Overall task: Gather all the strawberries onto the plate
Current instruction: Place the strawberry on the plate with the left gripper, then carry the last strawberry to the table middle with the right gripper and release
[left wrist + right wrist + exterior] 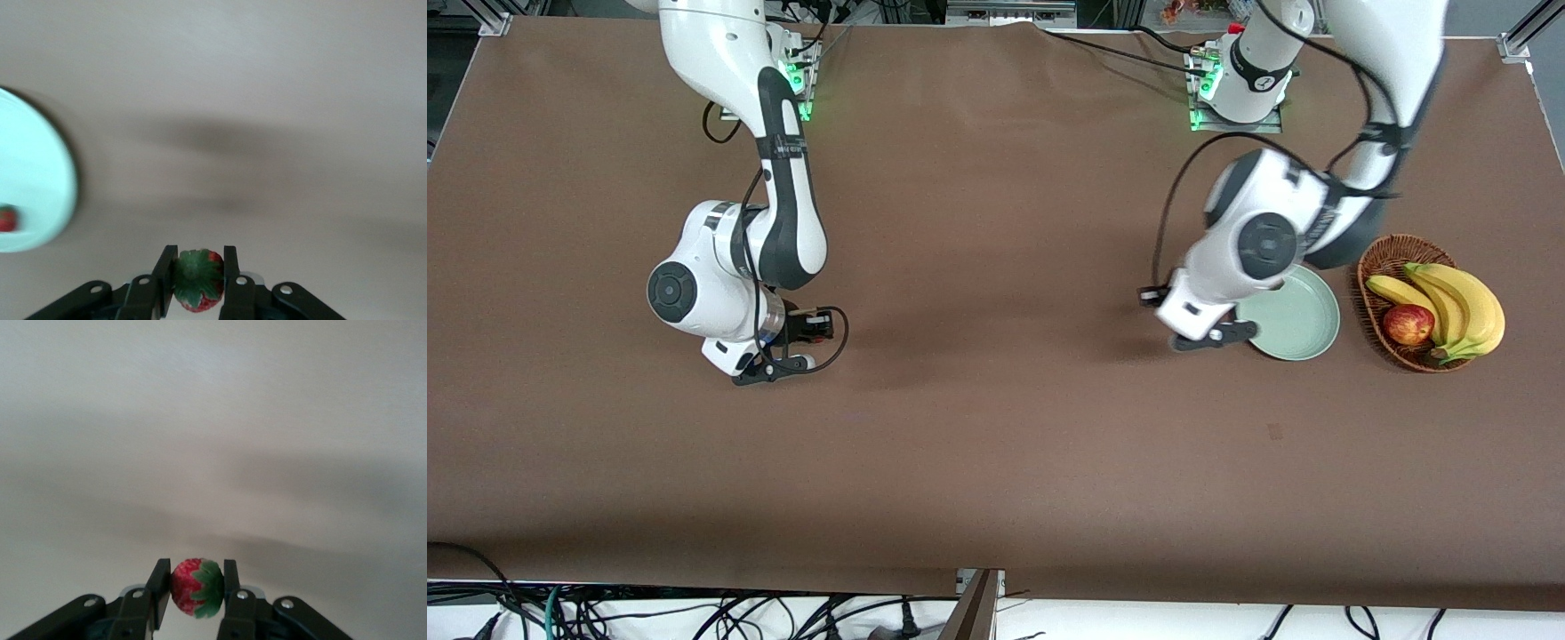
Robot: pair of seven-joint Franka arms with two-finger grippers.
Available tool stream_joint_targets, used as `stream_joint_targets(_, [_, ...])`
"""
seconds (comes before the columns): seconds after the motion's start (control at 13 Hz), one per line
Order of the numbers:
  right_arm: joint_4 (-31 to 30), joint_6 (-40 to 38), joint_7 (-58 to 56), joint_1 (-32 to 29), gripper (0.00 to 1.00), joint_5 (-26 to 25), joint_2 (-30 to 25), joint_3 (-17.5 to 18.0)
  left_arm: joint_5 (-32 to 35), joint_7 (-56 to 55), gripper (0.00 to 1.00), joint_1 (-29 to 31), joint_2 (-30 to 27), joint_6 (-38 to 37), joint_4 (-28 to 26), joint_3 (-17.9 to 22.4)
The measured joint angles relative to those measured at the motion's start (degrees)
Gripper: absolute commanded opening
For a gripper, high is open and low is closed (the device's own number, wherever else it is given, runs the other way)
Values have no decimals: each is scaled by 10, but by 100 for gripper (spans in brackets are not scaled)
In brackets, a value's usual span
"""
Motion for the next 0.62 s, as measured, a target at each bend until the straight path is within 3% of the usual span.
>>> stream_joint_targets(0.31, [75, -28, 202, 36, 24, 2, -1, 12, -16, 203, 4, 2, -14, -22, -24, 121])
stream_joint_targets(0.62, [142, 12, 415, 60, 24, 2, 21, 81, -17, 358, 5, 5, -11, 45, -86, 216])
